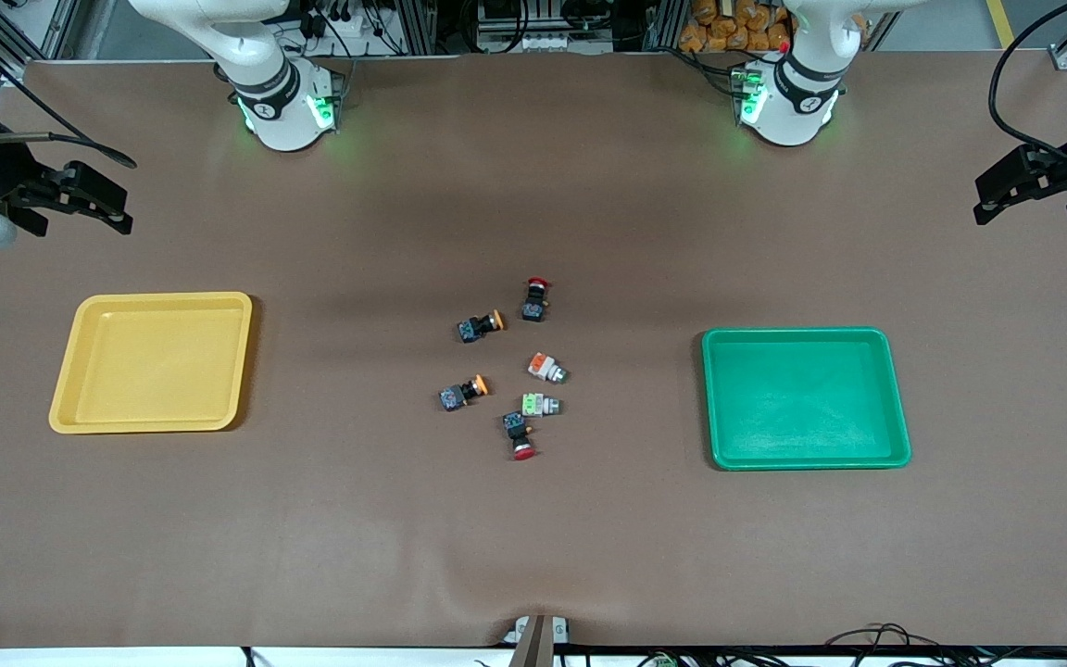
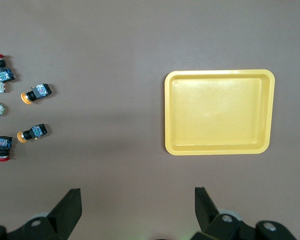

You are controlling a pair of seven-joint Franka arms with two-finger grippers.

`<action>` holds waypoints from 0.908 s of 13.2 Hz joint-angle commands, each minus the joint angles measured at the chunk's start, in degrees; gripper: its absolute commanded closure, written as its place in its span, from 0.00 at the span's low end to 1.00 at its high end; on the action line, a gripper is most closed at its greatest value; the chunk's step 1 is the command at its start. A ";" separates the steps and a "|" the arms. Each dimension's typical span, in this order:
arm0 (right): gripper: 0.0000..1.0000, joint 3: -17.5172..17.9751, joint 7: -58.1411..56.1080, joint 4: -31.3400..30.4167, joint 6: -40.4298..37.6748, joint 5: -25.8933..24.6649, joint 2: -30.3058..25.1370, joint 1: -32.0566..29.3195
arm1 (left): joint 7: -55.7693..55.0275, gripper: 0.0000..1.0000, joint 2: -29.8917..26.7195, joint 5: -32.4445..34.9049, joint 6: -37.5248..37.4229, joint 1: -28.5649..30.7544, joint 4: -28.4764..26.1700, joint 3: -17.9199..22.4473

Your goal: Place green and yellow buttons in trays

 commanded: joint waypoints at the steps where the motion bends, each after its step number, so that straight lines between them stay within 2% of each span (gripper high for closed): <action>1: 0.00 -0.14 -0.81 -1.38 0.18 0.40 -1.41 -0.60 | -0.28 0.00 0.67 -0.50 -1.28 -0.08 1.69 0.11; 10: 0.00 -0.14 -0.81 -1.29 -0.17 0.40 -1.24 -1.13 | -0.89 0.00 0.93 -1.38 -3.48 -0.61 0.99 -0.24; 12: 0.00 -0.14 -0.81 -1.12 -0.26 0.40 -1.24 -1.13 | -2.12 0.00 2.94 -1.38 -3.39 -0.79 0.99 -3.13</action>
